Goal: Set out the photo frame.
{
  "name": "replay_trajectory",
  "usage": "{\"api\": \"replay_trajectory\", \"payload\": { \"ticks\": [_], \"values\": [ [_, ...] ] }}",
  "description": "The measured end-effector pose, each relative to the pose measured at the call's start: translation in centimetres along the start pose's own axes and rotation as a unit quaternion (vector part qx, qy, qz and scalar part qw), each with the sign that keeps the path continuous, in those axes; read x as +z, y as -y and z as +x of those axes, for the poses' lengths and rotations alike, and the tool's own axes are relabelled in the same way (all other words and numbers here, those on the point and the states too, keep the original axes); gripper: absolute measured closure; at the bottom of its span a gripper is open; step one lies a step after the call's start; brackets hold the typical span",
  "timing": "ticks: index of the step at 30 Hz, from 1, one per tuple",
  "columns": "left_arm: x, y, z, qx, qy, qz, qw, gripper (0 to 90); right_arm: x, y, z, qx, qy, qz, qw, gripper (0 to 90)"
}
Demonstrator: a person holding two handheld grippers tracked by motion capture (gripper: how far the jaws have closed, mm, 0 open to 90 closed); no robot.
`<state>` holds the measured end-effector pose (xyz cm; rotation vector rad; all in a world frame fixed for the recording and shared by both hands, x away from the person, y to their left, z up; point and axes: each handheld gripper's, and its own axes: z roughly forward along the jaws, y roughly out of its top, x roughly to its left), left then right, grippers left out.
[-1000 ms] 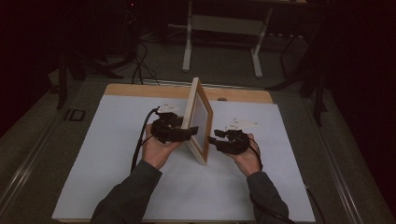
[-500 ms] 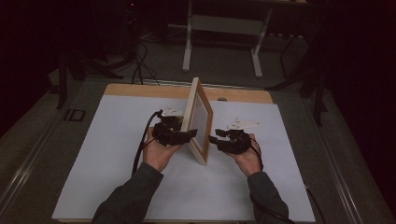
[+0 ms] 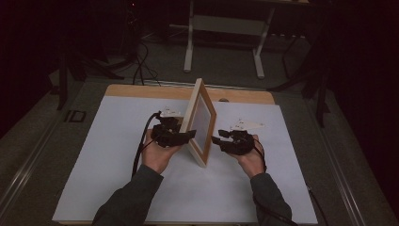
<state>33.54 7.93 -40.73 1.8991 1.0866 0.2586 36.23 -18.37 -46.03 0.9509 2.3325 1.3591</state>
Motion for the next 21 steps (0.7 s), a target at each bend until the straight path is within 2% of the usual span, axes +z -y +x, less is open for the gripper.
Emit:
{"api": "replay_trajectory", "payload": {
  "ticks": [21],
  "values": [
    [-0.5,0.0,1.6,0.005,0.016,0.005,0.9999,61.5,-0.1,-0.2,0.0,-0.004,0.002,-0.002,1.0000,54.6]
  ]
}}
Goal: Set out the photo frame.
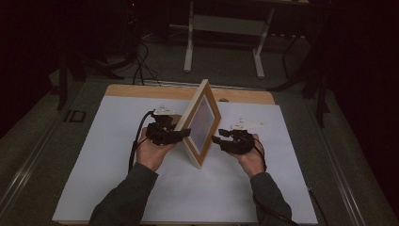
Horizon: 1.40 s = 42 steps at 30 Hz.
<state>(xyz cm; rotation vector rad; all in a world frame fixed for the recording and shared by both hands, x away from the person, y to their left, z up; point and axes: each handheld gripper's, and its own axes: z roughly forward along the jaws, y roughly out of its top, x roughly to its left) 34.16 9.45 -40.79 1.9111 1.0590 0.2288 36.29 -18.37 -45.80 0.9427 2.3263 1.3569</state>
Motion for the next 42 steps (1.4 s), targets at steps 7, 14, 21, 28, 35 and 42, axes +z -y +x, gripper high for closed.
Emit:
{"api": "replay_trajectory", "payload": {
  "ticks": [7,14,21,28,35,42],
  "values": [
    [-0.2,0.0,0.6,-0.004,0.009,0.002,1.0000,66.7,-0.1,-0.1,0.0,-0.002,0.001,-0.001,1.0000,54.6],
    [-0.4,-0.1,1.1,0.000,0.022,0.006,0.9997,68.6,-0.2,-0.2,-0.1,-0.001,0.005,-0.002,1.0000,54.6],
    [-0.7,-0.2,2.1,0.003,0.044,0.011,0.9989,69.5,-0.4,-0.4,-0.2,-0.005,0.009,-0.003,0.9999,54.6],
    [-1.0,-0.2,3.2,0.008,0.071,0.016,0.9973,70.2,-0.7,-0.7,-0.4,-0.005,0.017,-0.005,0.9998,55.1],
    [-1.1,-0.5,3.6,0.040,0.092,0.030,0.9945,70.1,-1.1,-1.3,-0.6,-0.009,0.024,-0.008,0.9996,55.2],
    [-1.1,-0.7,4.1,0.058,0.127,0.039,0.9894,70.7,-1.9,-2.1,-1.1,-0.013,0.036,-0.013,0.9992,55.2]
  ]
}}
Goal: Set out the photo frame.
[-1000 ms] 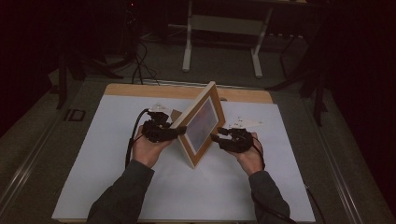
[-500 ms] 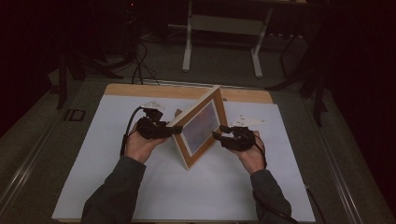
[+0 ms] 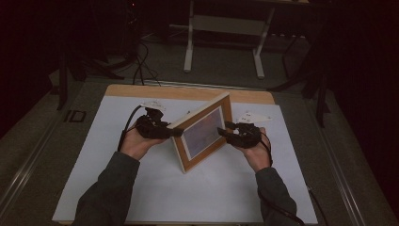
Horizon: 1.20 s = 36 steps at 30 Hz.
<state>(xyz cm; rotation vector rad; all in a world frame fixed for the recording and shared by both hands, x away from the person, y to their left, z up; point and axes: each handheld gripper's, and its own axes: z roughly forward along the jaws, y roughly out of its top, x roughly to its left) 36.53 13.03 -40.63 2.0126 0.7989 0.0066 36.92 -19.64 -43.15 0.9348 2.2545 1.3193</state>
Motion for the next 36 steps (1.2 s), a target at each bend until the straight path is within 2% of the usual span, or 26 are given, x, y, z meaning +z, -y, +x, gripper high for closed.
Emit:
{"api": "replay_trajectory", "payload": {
  "ticks": [1,7,16,18,20,23,25,28,29,33,35,36],
  "values": [
    [0.0,0.0,0.0,0.000,0.000,0.000,1.0000,70.9,-0.1,-0.1,-0.1,0.001,0.001,-0.001,1.0000,55.2],
    [-0.2,-0.3,0.7,0.020,0.030,0.019,0.9992,70.9,-0.7,-0.1,-1.0,0.003,0.014,-0.001,0.9999,55.3],
    [-0.3,-0.2,1.3,0.034,0.060,0.021,0.9974,71.0,-1.6,-0.2,-2.3,0.016,0.042,-0.017,0.9988,55.1],
    [-0.4,-0.1,1.2,0.036,0.056,0.019,0.9976,70.7,-1.6,-0.1,-3.0,0.021,0.050,-0.016,0.9984,54.8],
    [-0.4,-0.1,1.0,0.038,0.043,0.015,0.9982,69.2,-1.5,-0.1,-3.4,0.023,0.055,-0.016,0.9981,54.0],
    [-0.6,0.1,0.8,0.034,0.029,0.005,0.9990,62.3,-1.3,-0.2,-3.8,0.022,0.054,-0.015,0.9982,51.3],
    [-0.7,0.3,0.6,0.030,0.018,-0.002,0.9994,58.1,-1.1,-0.3,-4.0,0.017,0.050,-0.013,0.9985,49.8],
    [-0.8,0.8,0.5,0.019,0.013,-0.014,0.9996,50.1,-0.9,-0.5,-4.3,0.015,0.045,-0.014,0.9988,47.1],
    [-0.8,1.4,0.3,0.015,0.004,-0.020,0.9997,48.9,-0.7,-0.6,-4.7,0.013,0.035,-0.016,0.9992,44.1],
    [-0.9,2.5,0.1,-0.001,-0.012,-0.044,0.9989,47.5,-0.3,-0.9,-4.9,0.003,0.014,-0.006,0.9999,39.4],
    [-0.9,2.7,0.0,-0.004,-0.017,-0.048,0.9987,47.8,-0.1,-1.1,-4.9,-0.001,0.008,-0.004,1.0000,37.6],
    [-1.0,3.1,-0.2,-0.006,-0.030,-0.052,0.9982,48.2,0.0,-1.1,-4.9,0.000,0.005,-0.003,1.0000,37.9]
  ]
}}
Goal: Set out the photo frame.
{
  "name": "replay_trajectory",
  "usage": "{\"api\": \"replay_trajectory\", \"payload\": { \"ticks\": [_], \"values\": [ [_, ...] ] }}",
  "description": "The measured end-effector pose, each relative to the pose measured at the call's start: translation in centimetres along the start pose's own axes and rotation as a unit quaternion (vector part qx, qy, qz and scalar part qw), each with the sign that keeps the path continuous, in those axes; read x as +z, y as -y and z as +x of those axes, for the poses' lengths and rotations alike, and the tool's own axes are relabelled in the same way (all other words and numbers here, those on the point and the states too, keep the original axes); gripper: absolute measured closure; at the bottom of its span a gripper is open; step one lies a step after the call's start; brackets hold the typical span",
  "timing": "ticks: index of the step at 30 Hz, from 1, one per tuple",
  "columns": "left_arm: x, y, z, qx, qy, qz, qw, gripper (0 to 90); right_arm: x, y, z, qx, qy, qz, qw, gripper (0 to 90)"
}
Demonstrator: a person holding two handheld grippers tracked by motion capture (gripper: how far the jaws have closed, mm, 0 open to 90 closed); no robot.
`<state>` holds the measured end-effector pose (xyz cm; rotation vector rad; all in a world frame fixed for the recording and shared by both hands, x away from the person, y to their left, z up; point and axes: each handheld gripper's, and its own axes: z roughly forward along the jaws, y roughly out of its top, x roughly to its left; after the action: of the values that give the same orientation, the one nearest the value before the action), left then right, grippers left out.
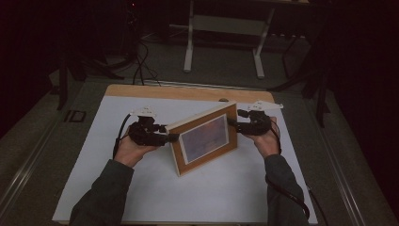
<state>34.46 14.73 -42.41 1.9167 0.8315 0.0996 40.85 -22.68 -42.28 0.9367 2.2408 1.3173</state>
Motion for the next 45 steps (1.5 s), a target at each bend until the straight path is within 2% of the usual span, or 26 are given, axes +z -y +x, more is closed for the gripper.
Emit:
{"api": "replay_trajectory", "payload": {
  "ticks": [2,3,6,9,10,15,18,24,29,33,37,45],
  "values": [
    [0.0,0.2,-0.1,-0.001,-0.004,0.001,1.0000,49.6,0.2,-0.1,-0.1,0.001,-0.007,0.000,1.0000,38.0],
    [-0.1,0.5,-0.3,0.000,-0.014,0.003,0.9999,50.3,0.4,-0.1,-0.2,0.000,-0.008,0.001,1.0000,37.2],
    [-0.1,0.9,-0.5,-0.001,-0.017,0.006,0.9998,54.0,0.8,-0.3,-0.4,0.005,-0.020,0.003,0.9998,33.0],
    [0.1,1.1,-0.6,-0.001,-0.016,0.011,0.9998,55.4,1.1,-0.4,-0.5,0.007,-0.026,0.004,0.9996,30.6],
    [0.3,1.2,-0.7,-0.004,-0.020,0.020,0.9996,57.1,1.4,-0.5,-0.5,0.003,-0.032,0.006,0.9995,28.0],
    [0.7,1.2,-1.0,0.000,-0.016,0.024,0.9996,64.6,1.9,-0.8,-0.8,0.007,-0.049,0.010,0.9987,20.5],
    [0.7,1.0,-1.2,0.009,-0.019,0.028,0.9994,69.2,2.2,-0.8,-0.9,0.012,-0.058,0.013,0.9982,20.1],
    [0.8,0.9,-1.1,0.000,-0.027,0.026,0.9993,69.9,2.5,-0.5,-1.4,0.031,-0.077,0.014,0.9964,26.1],
    [0.8,0.7,-1.0,0.003,-0.037,0.027,0.9989,69.8,2.3,-0.5,-1.8,0.046,-0.068,0.009,0.9966,33.9],
    [0.8,0.7,-0.9,0.008,-0.050,0.024,0.9984,69.8,2.4,-0.7,-1.8,0.052,-0.066,0.009,0.9964,35.4],
    [0.5,0.7,-0.8,0.009,-0.056,0.023,0.9981,70.0,2.7,-1.0,-1.6,0.053,-0.064,0.010,0.9965,35.4],
    [-0.4,0.8,-0.3,0.017,-0.082,0.020,0.9963,69.7,3.6,-1.9,-0.9,0.044,-0.060,0.008,0.9972,35.3]
  ]
}}
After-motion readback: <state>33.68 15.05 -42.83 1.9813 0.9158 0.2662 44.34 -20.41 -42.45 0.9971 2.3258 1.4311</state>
